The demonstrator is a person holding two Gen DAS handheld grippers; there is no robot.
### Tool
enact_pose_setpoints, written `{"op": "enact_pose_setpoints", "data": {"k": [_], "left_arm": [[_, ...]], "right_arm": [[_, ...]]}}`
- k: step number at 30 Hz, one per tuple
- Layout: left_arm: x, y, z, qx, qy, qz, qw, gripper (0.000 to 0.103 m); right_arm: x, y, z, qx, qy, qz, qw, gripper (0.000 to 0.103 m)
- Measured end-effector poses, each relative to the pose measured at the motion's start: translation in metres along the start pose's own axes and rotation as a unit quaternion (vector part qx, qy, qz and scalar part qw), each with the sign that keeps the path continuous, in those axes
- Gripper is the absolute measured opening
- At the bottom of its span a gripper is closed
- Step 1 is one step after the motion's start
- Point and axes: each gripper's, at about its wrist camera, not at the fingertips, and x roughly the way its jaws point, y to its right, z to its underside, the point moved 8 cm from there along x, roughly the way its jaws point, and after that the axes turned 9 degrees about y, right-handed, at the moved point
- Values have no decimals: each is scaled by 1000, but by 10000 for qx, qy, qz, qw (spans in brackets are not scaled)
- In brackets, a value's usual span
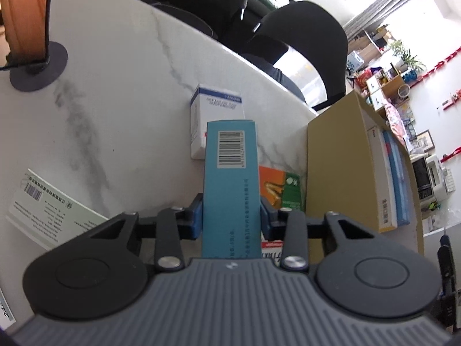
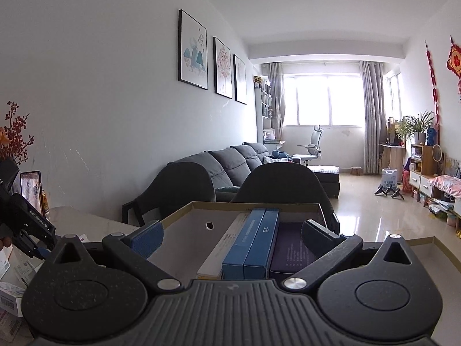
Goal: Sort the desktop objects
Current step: 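Carry the teal box over the cardboard box and lower it in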
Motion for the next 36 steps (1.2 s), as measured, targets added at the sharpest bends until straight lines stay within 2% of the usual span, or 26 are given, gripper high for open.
{"op": "enact_pose_setpoints", "data": {"k": [14, 20, 28, 31, 36], "left_arm": [[-17, 83, -30, 560, 582, 539, 9953, 35], [-12, 124, -30, 800, 583, 849, 9915, 35], [10, 169, -21, 1052, 485, 1076, 9874, 35], [24, 183, -15, 1172, 483, 1068, 9862, 35], [46, 202, -8, 1476, 685, 767, 9837, 35]], "right_arm": [[7, 8, 4, 184, -92, 82, 9998, 103], [8, 12, 4, 273, -99, 107, 9995, 103], [9, 17, 4, 392, -109, 142, 9991, 103], [9, 19, 4, 437, -112, 155, 9989, 103], [10, 23, 4, 486, -110, 180, 9986, 103]]}}
